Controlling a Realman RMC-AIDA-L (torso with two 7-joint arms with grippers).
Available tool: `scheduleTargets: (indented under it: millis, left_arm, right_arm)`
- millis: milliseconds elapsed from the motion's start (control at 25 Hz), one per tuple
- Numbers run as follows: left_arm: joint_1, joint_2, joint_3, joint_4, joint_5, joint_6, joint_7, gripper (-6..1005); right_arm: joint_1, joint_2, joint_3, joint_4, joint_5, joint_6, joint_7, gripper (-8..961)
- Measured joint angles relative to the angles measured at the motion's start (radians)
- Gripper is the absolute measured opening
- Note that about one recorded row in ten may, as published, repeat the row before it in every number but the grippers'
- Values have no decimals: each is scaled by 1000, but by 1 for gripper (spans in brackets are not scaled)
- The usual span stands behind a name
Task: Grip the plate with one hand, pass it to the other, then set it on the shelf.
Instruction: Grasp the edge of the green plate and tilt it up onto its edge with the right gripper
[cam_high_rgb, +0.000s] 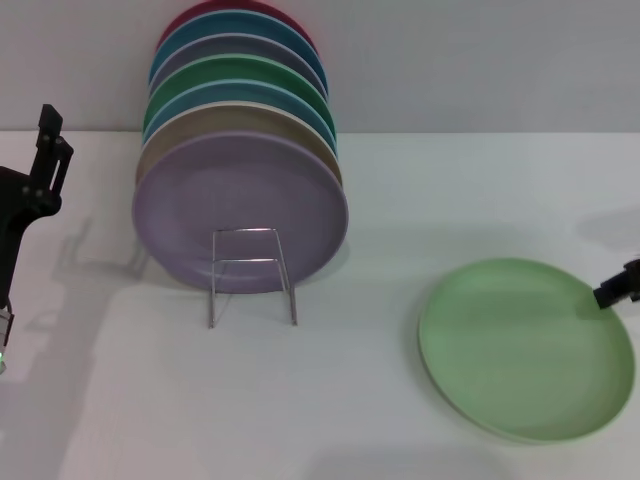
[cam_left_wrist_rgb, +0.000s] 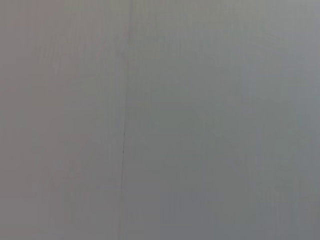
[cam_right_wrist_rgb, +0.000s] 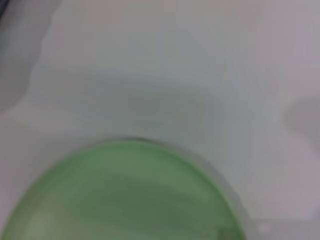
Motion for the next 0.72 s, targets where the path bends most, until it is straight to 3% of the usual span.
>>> scheduleTargets:
  millis: [720]
  left_arm:
    - [-1, 3, 0, 5, 0, 10, 9, 724]
  right_arm:
    - [-20, 10, 1, -77, -40, -58, 19, 406]
